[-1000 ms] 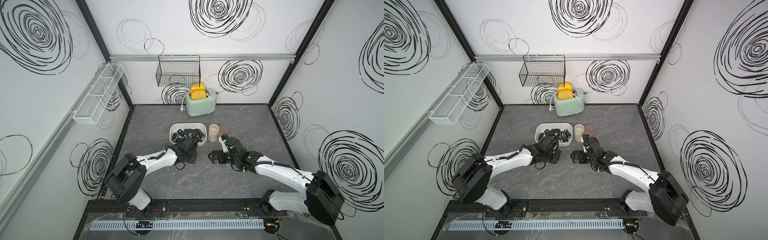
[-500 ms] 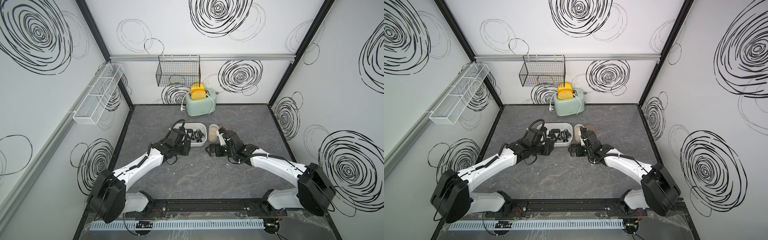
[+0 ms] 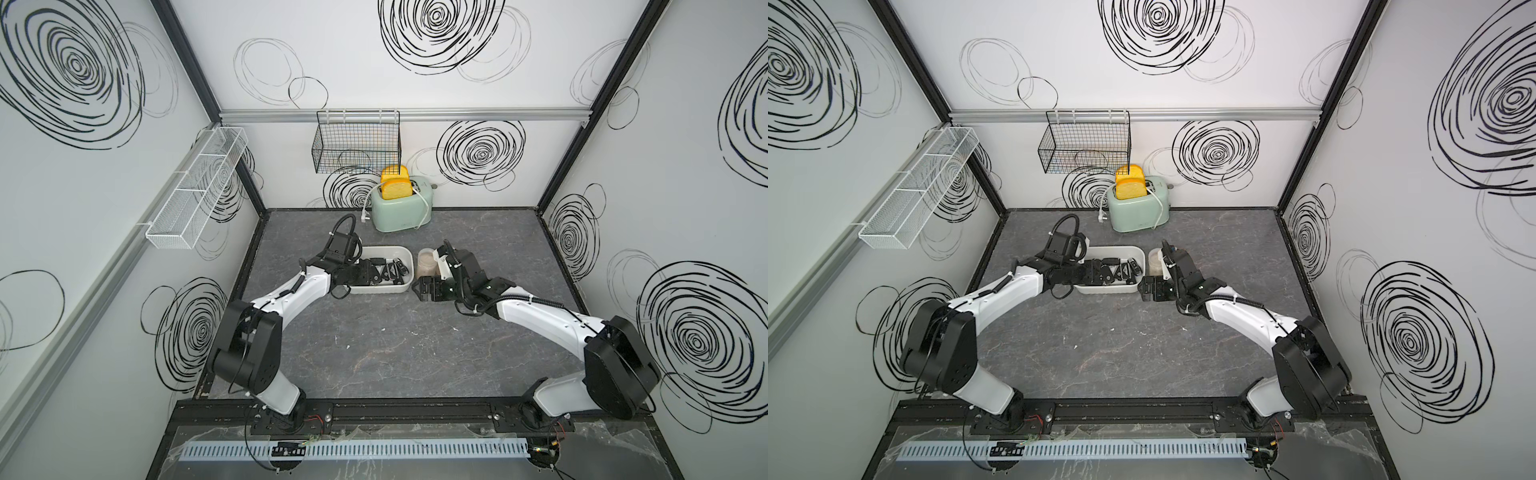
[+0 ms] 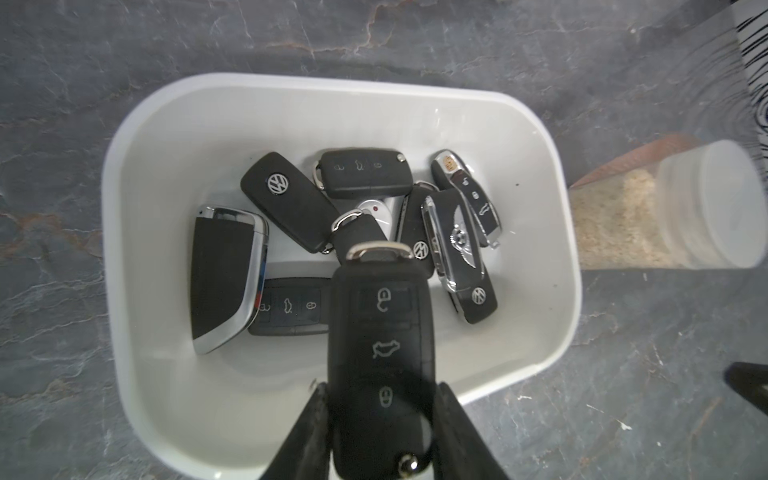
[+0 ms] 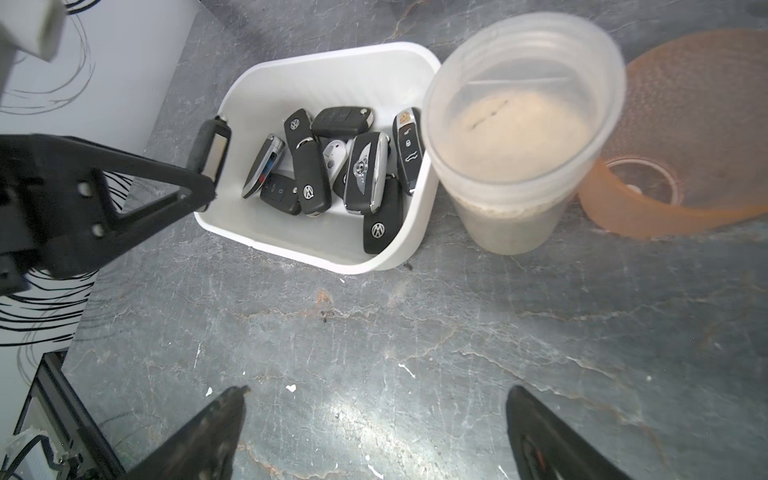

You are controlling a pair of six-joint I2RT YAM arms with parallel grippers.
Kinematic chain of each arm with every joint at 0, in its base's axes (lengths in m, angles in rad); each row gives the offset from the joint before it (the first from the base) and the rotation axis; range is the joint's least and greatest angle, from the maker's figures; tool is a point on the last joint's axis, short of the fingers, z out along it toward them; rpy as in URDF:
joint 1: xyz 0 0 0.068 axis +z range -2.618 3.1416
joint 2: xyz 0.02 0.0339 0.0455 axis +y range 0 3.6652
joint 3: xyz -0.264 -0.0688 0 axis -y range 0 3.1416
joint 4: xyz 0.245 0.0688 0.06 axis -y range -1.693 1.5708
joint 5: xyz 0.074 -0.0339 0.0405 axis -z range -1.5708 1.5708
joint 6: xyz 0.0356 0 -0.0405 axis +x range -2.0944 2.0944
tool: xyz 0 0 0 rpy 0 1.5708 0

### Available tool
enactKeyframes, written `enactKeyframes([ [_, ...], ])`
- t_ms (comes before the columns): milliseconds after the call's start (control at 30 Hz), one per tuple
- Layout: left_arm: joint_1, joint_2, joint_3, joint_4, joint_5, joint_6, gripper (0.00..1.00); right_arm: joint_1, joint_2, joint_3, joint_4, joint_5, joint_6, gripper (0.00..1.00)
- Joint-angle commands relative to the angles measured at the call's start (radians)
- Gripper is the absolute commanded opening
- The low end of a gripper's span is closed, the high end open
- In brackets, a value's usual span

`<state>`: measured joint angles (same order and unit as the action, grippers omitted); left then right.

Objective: Place the car key into the storage box
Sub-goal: Place the car key in the storage box.

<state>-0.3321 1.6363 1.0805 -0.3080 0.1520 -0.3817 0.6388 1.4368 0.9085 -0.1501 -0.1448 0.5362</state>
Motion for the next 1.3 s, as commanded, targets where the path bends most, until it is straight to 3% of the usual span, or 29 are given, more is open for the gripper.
enactKeyframes([
  [0,0.012,0.06,0.053,0.054,-0.025,-0.001,0.38,-0.02,-0.015,0.016,-0.008,-0.007,-0.018,0.99],
  [233,0.026,0.173,0.096,0.049,-0.025,0.001,0.39,-0.038,-0.034,-0.027,0.026,0.015,-0.018,0.99],
  [433,0.025,0.197,0.077,0.05,-0.018,-0.002,0.42,-0.038,-0.069,-0.073,0.051,0.133,-0.051,0.99],
  [700,0.018,0.149,0.089,0.024,-0.02,-0.005,0.76,-0.064,-0.211,-0.181,0.185,0.382,-0.242,0.99],
  [867,0.017,0.073,0.109,-0.007,-0.015,-0.008,0.92,-0.144,-0.315,-0.289,0.323,0.568,-0.377,0.99],
  [900,0.017,0.056,0.113,-0.014,-0.011,-0.009,0.99,-0.166,-0.331,-0.31,0.356,0.591,-0.401,0.99],
  [1033,0.021,-0.031,0.119,-0.038,-0.044,-0.011,0.98,-0.28,-0.354,-0.443,0.556,0.66,-0.466,0.99],
  [1167,0.051,-0.118,0.109,-0.048,-0.085,0.016,0.98,-0.375,-0.268,-0.538,0.681,0.697,-0.463,0.99],
  [1267,0.096,-0.18,0.073,-0.034,-0.137,0.066,0.98,-0.38,-0.198,-0.652,0.958,0.791,-0.508,0.99],
])
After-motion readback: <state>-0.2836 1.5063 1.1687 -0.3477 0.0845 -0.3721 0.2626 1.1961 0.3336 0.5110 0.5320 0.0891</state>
